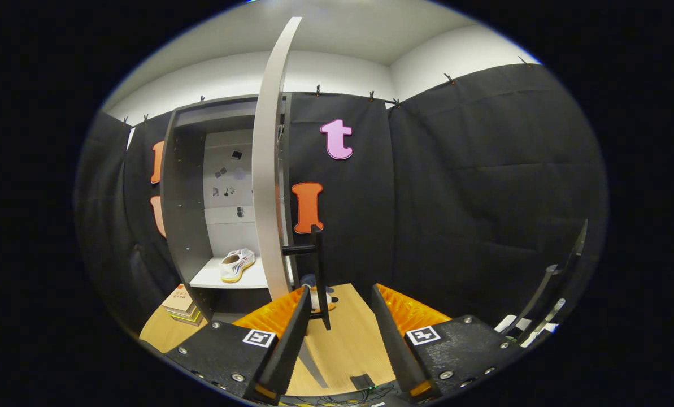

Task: Open the shoe cabinet door, grab the shoes and put them into the shoe cabinet, then close the shoe cabinet door.

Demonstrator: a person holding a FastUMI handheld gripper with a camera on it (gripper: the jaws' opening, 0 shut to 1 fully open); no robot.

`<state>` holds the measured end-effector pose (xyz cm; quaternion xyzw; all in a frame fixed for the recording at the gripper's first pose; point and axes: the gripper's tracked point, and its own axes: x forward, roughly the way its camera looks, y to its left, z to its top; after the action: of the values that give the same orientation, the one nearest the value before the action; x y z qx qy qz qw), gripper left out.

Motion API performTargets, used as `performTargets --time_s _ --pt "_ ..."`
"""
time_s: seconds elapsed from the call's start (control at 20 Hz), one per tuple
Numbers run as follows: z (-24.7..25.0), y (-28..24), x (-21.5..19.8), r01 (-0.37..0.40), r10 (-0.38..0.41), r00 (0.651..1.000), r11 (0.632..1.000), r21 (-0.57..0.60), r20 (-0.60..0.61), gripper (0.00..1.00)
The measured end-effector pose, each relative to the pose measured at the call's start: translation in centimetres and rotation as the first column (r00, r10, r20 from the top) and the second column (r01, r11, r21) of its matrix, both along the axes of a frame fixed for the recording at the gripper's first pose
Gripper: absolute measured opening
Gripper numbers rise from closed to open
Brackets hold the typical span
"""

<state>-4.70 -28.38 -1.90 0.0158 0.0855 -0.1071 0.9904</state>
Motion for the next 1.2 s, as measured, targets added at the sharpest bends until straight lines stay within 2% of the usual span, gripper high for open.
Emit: performTargets --time_s 0.15,0.4,0.85,1.2 --pt "0.1 1.4 -0.1 -0.039 0.039 0.999 0.999 0.001 0.007 0.69" --pt "0.0 5.5 -0.1 -0.163 0.161 0.987 0.985 0.054 0.028 0.68" --pt "-0.1 12.5 1.3 -0.366 0.363 0.930 0.929 0.059 0.051 0.68" --pt "-0.1 16.9 4.4 -0.468 0.461 0.884 0.878 0.099 0.079 0.69"
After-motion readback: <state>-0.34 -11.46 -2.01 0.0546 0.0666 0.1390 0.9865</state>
